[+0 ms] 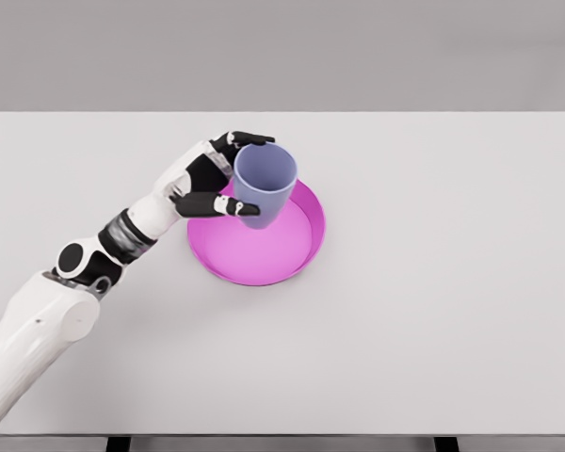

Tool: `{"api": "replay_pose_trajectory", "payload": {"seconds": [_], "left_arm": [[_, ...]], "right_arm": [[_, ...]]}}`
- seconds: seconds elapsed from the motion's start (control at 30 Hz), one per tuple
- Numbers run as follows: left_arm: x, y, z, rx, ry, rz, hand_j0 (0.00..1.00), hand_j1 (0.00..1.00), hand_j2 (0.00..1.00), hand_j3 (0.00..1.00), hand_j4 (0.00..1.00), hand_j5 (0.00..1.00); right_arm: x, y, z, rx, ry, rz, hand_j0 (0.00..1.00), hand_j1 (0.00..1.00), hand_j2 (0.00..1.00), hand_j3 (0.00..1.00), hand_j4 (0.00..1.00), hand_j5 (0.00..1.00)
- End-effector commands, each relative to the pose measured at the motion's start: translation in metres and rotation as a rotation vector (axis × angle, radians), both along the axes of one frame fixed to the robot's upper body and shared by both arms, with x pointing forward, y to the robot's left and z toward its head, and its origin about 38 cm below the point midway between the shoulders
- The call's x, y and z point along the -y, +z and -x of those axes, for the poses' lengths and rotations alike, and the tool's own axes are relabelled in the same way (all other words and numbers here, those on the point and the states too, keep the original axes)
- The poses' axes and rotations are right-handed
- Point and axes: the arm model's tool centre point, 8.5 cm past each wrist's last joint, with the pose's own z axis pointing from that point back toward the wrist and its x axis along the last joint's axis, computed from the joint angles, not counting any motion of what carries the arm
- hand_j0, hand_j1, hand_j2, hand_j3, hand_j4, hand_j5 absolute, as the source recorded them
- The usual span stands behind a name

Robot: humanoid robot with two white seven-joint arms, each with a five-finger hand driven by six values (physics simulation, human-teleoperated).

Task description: Flip the cup with left arm and place it on the plate

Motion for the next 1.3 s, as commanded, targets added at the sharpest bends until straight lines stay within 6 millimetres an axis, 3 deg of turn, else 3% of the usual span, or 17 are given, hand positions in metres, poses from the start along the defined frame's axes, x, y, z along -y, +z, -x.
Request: {"api": "replay_pose_trajectory", "payload": {"seconds": [0.0, 0.1, 0.53, 0.63, 0.83, 1.27], "left_arm": [[0.004, -0.002, 0.000, -0.012, -0.005, 0.006, 0.68, 0.68, 0.68, 0.68, 0.68, 0.68], [0.015, -0.011, -0.001, -0.053, -0.015, 0.007, 0.68, 0.68, 0.68, 0.68, 0.68, 0.68], [0.008, -0.022, -0.004, -0.071, 0.007, -0.033, 0.69, 0.69, 0.69, 0.69, 0.69, 0.69], [0.008, -0.023, -0.004, -0.065, 0.009, -0.047, 0.82, 0.82, 0.82, 0.82, 0.82, 0.82], [0.007, -0.023, -0.004, -0.062, 0.009, -0.053, 0.97, 0.97, 0.97, 0.97, 0.97, 0.97], [0.002, -0.020, -0.005, -0.055, 0.017, -0.051, 1.00, 1.00, 1.00, 1.00, 1.00, 1.00]], "right_arm": [[0.000, 0.000, 0.000, 0.000, 0.000, 0.000, 1.00, 1.00, 1.00, 1.00, 1.00, 1.00], [0.000, 0.000, 0.000, 0.000, 0.000, 0.000, 1.00, 1.00, 1.00, 1.00, 1.00, 1.00], [0.000, 0.000, 0.000, 0.000, 0.001, 0.000, 1.00, 1.00, 1.00, 1.00, 1.00, 1.00], [0.000, 0.000, 0.000, 0.000, 0.000, 0.000, 1.00, 1.00, 1.00, 1.00, 1.00, 1.00], [0.000, 0.000, 0.000, -0.002, 0.000, 0.001, 1.00, 1.00, 1.00, 1.00, 1.00, 1.00], [0.000, 0.000, 0.000, 0.000, 0.000, 0.000, 1.00, 1.00, 1.00, 1.00, 1.00, 1.00]]}}
